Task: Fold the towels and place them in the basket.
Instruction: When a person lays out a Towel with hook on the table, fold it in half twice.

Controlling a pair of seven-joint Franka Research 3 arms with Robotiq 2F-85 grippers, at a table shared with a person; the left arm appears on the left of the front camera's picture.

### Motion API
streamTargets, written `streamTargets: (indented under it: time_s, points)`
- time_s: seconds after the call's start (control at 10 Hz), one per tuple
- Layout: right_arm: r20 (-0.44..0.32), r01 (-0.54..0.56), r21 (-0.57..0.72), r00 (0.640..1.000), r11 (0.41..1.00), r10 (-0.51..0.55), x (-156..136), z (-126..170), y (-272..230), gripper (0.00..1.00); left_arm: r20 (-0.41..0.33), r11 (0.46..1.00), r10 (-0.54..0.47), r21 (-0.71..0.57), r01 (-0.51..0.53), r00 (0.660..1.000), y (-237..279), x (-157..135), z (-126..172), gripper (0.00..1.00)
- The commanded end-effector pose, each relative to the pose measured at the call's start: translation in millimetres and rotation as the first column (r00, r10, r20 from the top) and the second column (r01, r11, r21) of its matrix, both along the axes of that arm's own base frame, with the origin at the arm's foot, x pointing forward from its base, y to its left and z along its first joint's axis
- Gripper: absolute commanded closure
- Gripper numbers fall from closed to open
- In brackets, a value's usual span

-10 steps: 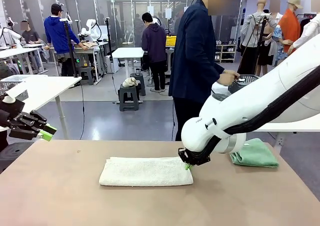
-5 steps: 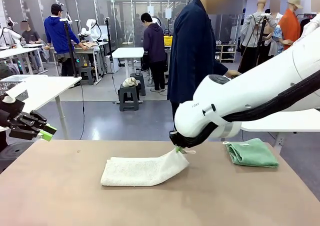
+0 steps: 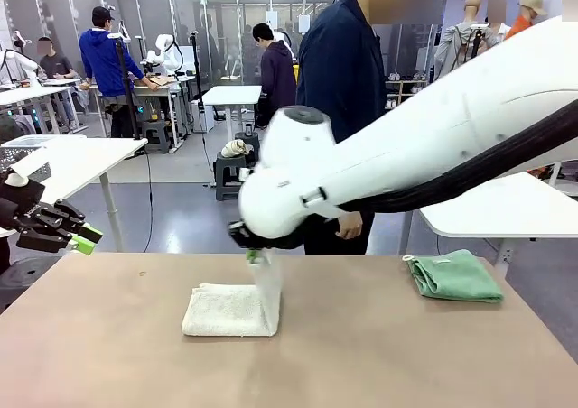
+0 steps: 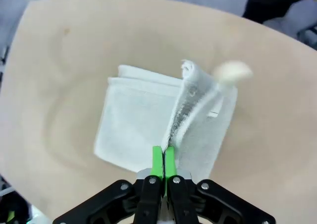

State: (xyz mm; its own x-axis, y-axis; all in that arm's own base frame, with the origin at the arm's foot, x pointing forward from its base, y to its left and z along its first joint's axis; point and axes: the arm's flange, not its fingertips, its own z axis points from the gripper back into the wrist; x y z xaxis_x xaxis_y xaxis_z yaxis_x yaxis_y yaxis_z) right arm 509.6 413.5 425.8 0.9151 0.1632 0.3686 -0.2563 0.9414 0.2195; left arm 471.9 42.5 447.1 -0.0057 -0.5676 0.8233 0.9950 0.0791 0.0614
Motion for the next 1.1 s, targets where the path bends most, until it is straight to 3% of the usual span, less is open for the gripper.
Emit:
streamTargets:
  time_s: [0.0, 0.4, 0.7, 1.0]
  points:
    - [0.006, 0.008, -0.051, 1.0, 0.999, -0.008, 8.4, 6.7, 65.4, 1.0, 0.007, 1.0, -0.004, -0.011, 0.004, 1.0, 0.6, -1.4, 0.1, 0.59]
    - [0.005, 0.057, -0.097, 0.998, 0.994, -0.057, 4.6, -26.3, 135.1, 1.0, 0.007, 1.0, -0.004, -0.011, 0.004, 1.0, 0.6, -1.4, 0.1, 0.59]
    - [-0.017, 0.095, -0.145, 0.995, 0.985, -0.099, 4.2, -61.1, 151.6, 1.0, 0.007, 1.0, -0.004, -0.011, 0.004, 1.0, 0.6, -1.4, 0.1, 0.59]
    - [-0.056, 0.082, -0.21, 0.994, 0.974, -0.096, -6.0, -75.7, 151.0, 1.0, 0.007, 1.0, -0.004, -0.011, 0.004, 1.0, 0.6, -1.4, 0.1, 0.59]
